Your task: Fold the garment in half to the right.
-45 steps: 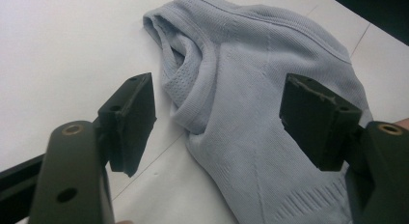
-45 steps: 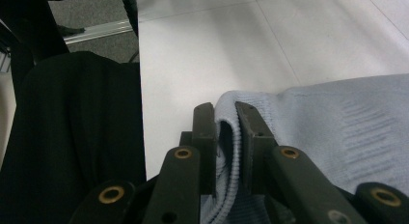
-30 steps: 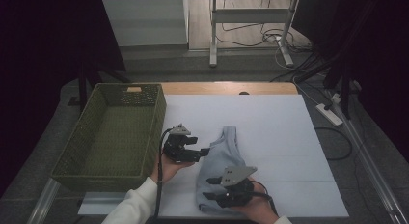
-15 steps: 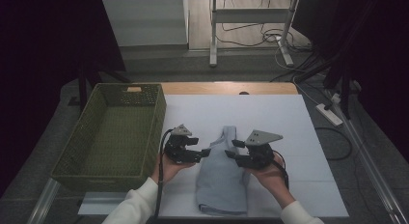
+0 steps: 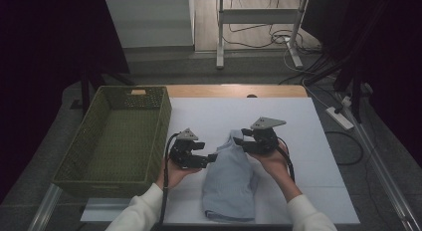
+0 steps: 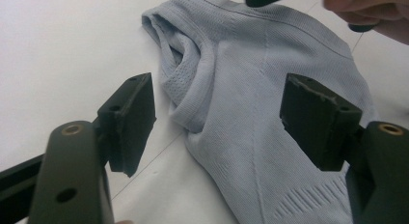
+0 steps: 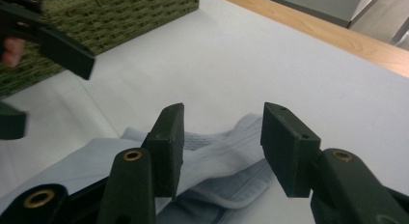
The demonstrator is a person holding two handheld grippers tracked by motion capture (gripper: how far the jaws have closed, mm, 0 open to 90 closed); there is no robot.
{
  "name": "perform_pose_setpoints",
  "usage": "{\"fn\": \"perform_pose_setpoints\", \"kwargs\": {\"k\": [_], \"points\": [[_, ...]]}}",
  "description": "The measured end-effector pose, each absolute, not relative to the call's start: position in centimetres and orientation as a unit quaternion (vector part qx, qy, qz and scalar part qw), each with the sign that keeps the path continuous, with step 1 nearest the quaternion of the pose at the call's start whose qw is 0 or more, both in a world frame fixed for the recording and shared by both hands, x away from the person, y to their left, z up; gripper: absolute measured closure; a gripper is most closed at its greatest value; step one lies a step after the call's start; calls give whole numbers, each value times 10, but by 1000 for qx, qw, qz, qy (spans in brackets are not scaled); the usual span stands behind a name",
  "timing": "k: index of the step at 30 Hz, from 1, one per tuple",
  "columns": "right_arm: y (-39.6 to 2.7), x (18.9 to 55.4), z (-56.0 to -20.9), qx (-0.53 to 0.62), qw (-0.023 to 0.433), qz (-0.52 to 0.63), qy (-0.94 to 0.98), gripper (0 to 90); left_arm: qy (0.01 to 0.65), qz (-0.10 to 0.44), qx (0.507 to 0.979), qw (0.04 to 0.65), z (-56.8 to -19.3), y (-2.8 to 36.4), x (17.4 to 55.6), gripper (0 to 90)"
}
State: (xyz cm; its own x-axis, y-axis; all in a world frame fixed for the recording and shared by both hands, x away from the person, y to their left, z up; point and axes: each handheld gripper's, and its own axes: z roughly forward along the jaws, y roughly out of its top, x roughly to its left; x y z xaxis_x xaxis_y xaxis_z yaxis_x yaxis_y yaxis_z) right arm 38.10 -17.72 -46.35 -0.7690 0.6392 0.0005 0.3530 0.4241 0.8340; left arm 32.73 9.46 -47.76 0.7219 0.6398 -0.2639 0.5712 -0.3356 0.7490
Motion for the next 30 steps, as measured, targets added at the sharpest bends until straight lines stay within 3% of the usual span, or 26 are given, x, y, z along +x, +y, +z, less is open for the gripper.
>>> {"fn": "perform_pose_setpoints", "kwargs": {"k": [16,30], "points": [[-179,414,-481,321,152,416,837,488,369,43,819,437,-478,94,327,286],[-183,438,-514,336,112,379,855,452,371,45,821,432,-479,94,323,282]]}}
